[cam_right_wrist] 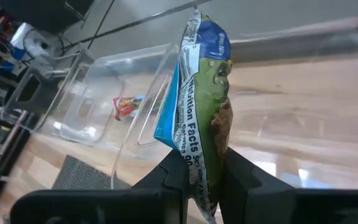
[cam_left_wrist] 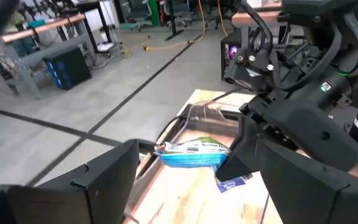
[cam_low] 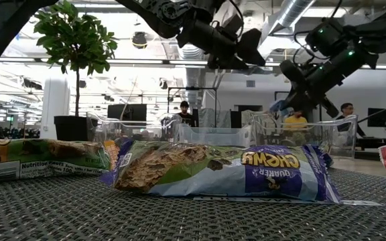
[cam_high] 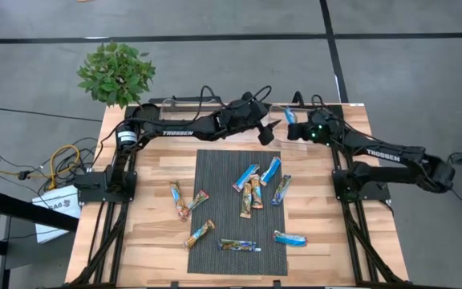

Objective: Pick and place Granola Bars by type
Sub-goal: Put the left blue granola bar into the right transparent bin, then put the top blue granola bar into the right transparent bin

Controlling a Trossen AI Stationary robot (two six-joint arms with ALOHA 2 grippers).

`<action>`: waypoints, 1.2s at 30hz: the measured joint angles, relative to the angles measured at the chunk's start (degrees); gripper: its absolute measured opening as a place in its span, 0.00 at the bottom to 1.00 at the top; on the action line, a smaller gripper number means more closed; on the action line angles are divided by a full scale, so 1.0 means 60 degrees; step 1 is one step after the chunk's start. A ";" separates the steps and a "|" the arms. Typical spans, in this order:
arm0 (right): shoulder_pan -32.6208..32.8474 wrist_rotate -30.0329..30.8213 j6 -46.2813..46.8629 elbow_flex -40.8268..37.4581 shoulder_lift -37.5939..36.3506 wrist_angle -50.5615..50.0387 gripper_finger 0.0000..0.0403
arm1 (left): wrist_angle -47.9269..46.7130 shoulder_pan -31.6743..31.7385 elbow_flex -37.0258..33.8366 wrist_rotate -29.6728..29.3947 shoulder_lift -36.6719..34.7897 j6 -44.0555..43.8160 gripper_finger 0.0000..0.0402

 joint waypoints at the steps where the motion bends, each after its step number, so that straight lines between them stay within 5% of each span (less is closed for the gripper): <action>1: 0.0002 -0.0036 0.0101 0.0000 0.0122 0.0131 0.12 | -0.0076 0.0000 0.0000 0.0000 -0.0001 -0.0047 0.79; 9: -0.0003 -0.0907 0.0131 0.0000 0.0798 0.0793 0.14 | -0.0306 -0.0004 0.0000 0.0004 -0.0001 -0.0111 0.79; 29: -0.0290 -0.1176 -0.0047 0.0000 0.0853 0.1051 0.44 | -0.0295 -0.0004 0.0000 0.0106 0.0002 -0.0153 0.79; 36: -0.0286 -0.2290 -0.0796 0.0000 0.0853 0.2058 0.47 | -0.0295 -0.0004 0.0000 0.0109 0.0002 -0.0156 0.79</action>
